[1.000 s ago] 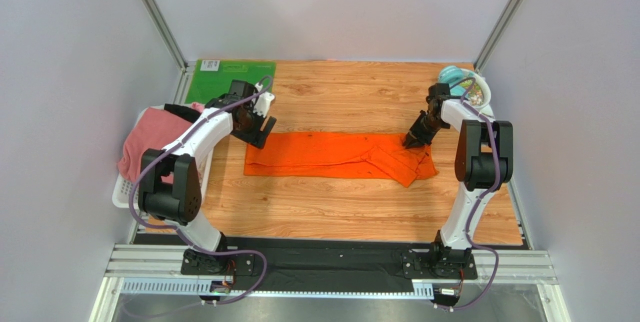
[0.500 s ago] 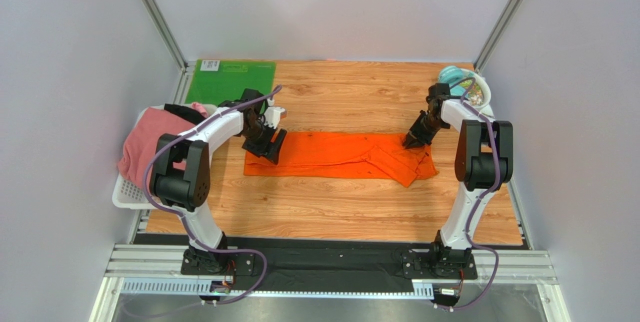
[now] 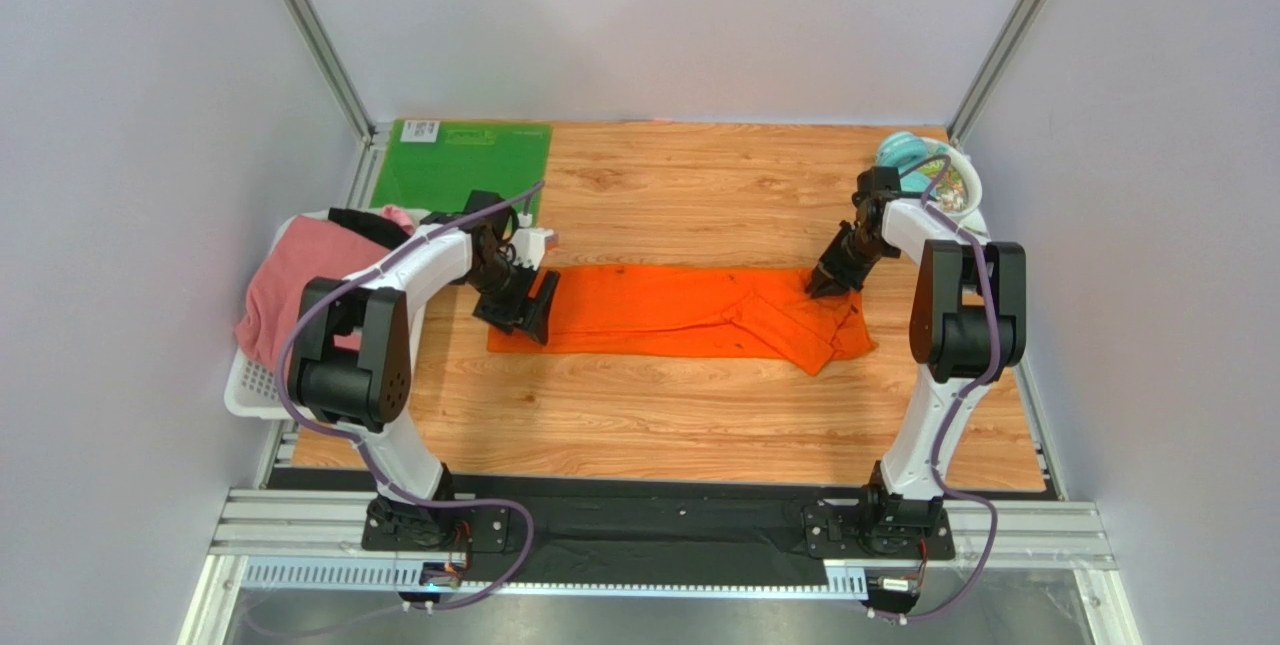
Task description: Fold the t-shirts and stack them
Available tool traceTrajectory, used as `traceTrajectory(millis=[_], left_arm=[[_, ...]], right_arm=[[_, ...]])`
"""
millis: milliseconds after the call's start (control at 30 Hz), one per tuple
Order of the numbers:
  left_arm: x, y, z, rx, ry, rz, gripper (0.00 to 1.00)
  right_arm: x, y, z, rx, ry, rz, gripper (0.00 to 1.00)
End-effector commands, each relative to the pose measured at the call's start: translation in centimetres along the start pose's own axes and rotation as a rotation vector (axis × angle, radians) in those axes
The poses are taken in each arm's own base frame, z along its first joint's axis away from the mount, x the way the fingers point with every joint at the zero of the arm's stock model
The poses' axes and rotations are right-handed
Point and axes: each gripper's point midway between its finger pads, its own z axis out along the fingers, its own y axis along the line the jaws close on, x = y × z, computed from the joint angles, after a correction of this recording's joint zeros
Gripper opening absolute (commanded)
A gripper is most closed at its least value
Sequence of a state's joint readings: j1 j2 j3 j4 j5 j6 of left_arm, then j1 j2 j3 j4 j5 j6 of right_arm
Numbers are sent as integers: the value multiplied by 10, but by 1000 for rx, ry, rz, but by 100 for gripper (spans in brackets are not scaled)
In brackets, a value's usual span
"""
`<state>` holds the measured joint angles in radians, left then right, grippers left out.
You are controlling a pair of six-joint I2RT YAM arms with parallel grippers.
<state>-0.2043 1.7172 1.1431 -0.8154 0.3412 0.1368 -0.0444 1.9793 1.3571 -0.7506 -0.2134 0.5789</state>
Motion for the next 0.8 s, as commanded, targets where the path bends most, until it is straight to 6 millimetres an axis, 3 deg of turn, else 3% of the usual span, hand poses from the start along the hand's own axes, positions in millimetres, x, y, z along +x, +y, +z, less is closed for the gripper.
traceTrajectory(millis=[0,167,433,533,667,767], left_arm=[[5,7,-4,23,-6,-42,77],[8,13,0,63,16,-84,75],[-28,-31,-56,243,-112,-19,74],[-37,-41,-63,309,-104,-31,73],[-49,-33,-57,285,-114,-56,73],[-49,-14,-37,226,-81,-77,73]], right_arm=[[3,-19,21,75,10,-17,19],[3,-18,20,75,10,-17,18],[4,-20,23,80,15,-13,18],[4,-19,22,80,14,-14,18],[3,-19,20,77,8,-16,18],[2,-18,19,77,7,-17,18]])
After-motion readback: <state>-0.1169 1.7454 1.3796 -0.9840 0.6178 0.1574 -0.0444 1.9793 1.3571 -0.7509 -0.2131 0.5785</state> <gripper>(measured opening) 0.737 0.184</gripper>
